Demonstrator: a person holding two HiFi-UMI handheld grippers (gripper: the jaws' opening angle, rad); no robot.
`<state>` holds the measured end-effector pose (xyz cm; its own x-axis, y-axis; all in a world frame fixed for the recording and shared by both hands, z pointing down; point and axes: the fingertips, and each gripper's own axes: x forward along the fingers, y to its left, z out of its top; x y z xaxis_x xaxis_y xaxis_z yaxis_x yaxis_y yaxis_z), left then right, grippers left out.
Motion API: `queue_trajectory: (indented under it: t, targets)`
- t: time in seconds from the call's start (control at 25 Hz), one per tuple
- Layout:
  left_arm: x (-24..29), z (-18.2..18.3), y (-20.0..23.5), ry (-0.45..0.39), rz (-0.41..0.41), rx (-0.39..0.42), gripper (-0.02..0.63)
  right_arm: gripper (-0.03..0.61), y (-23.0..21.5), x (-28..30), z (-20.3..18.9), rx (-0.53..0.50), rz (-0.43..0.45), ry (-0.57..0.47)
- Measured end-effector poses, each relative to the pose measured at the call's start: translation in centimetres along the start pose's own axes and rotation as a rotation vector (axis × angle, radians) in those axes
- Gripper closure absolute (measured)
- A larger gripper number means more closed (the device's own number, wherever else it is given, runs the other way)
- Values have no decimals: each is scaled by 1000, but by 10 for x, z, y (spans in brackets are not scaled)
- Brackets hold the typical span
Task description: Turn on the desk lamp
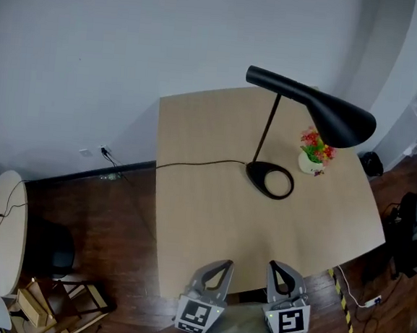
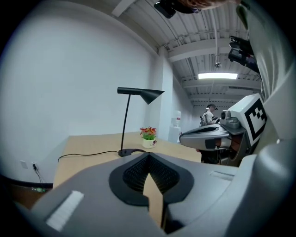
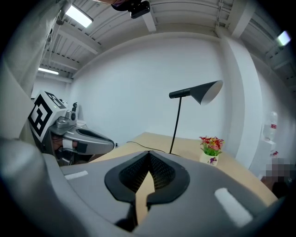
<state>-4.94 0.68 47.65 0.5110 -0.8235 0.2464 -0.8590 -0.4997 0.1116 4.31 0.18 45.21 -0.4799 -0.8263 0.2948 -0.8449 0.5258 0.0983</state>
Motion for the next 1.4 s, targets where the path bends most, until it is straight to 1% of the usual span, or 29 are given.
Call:
queue_trajectory:
  t: [0.12,0.24,0.4,0.48,0.72,0.84,1.08,1.24,1.4]
  targets:
    - [10,4,17,11,65,-6,615,580,-10,23,4,15,37,-6]
    - [26,12,31,15,121,-24,615,578,-24,51,5,5,75,-4]
    - [52,9,40,65,184,-52,615,578,-43,84,3,28,138,-6]
    - [65,12,44,76,211,-56,615,578,-55,102,0,36,162,3]
    - [112,27,64,92,278,-45,615,578,-94,173,-18,-13,206,37]
    - [129,29,75,105,313,-50,615,578,-110,215,-31,-39,212,64]
    - [141,13,94,148,384,-79,615,578,-126,292,-65,-99,204,137]
    - [144,11,104,167,410,-88,615,578,-134,329,-83,-89,173,199]
    - [148,6,106,181,415,-95,615,578,-137,349,-103,-82,153,255]
